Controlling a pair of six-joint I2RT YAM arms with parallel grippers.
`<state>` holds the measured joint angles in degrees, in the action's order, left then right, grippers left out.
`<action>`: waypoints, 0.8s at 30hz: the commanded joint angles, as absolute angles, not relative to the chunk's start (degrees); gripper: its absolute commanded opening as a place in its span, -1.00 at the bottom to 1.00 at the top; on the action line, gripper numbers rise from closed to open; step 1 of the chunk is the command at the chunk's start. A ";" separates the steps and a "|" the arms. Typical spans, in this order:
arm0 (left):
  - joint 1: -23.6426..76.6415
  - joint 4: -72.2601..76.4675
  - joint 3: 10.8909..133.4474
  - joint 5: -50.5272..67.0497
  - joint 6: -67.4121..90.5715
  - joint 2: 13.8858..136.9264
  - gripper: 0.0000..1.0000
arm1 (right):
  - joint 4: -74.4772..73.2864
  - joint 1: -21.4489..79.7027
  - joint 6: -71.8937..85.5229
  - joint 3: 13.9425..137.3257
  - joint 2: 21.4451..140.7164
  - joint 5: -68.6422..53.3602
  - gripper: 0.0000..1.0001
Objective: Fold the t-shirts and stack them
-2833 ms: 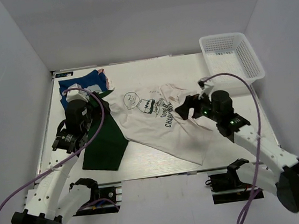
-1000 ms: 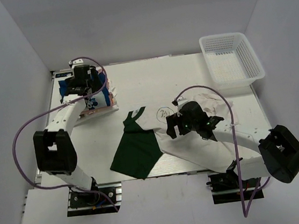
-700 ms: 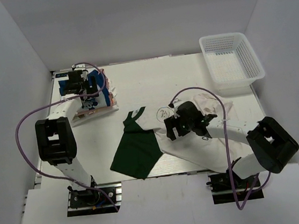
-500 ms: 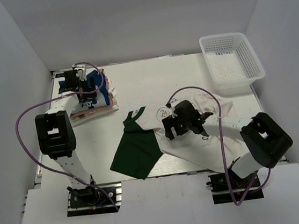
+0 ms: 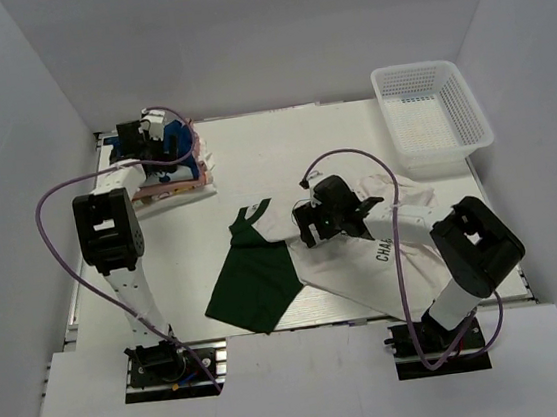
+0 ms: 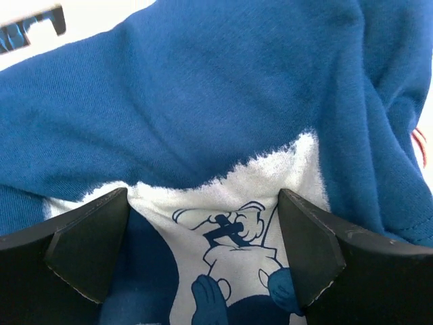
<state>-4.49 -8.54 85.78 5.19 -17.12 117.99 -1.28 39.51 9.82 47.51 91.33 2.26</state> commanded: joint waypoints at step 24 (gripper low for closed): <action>-9.14 -11.25 119.18 11.16 -25.41 136.69 1.00 | -1.65 38.14 10.99 61.43 100.81 5.36 0.81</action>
